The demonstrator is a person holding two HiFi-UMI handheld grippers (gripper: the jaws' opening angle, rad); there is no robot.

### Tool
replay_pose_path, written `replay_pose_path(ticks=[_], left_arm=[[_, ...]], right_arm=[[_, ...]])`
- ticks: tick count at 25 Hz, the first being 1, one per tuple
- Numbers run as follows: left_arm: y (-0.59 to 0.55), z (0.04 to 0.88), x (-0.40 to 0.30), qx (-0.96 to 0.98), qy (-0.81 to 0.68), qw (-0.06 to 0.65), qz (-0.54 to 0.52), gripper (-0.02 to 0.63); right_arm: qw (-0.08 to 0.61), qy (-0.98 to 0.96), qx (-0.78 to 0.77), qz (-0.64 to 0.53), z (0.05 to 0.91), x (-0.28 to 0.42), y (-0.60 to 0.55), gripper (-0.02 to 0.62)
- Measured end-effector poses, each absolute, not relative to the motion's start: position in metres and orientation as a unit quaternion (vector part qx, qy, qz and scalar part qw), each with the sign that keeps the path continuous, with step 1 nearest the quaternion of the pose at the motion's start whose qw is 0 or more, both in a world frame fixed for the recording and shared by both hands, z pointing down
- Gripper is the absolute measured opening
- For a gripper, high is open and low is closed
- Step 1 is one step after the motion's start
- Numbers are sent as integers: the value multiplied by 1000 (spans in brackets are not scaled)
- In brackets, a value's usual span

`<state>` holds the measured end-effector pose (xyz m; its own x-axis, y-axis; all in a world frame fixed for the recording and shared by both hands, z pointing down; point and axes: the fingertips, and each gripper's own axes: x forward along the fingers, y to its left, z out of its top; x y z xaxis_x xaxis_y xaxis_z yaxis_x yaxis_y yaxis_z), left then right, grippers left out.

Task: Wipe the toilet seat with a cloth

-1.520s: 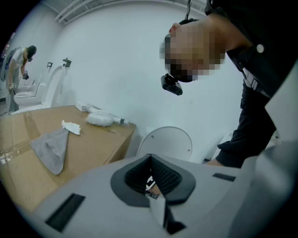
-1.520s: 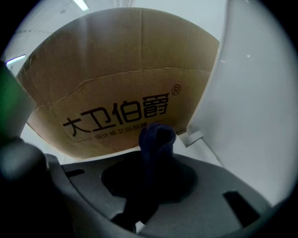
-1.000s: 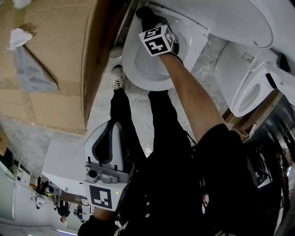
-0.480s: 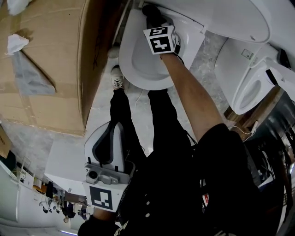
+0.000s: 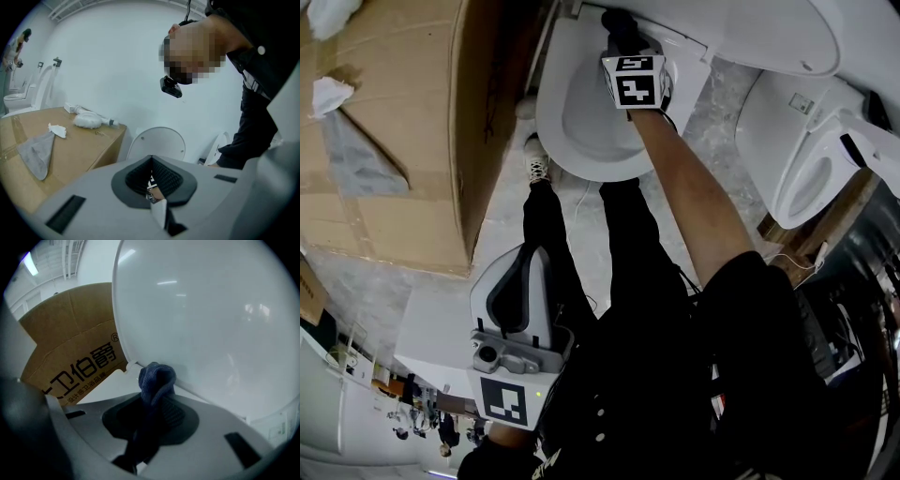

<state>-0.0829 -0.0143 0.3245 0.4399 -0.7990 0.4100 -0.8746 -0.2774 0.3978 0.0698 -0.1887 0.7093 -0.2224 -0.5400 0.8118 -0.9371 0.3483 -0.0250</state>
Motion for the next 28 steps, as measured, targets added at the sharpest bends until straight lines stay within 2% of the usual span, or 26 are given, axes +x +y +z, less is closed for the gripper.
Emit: replay_pose_path(ticks=[28], left_arm=[[-4,320,-56,812,-504,286,72,8]], right_arm=[[344,-670,576,317,709,163,-163,84]])
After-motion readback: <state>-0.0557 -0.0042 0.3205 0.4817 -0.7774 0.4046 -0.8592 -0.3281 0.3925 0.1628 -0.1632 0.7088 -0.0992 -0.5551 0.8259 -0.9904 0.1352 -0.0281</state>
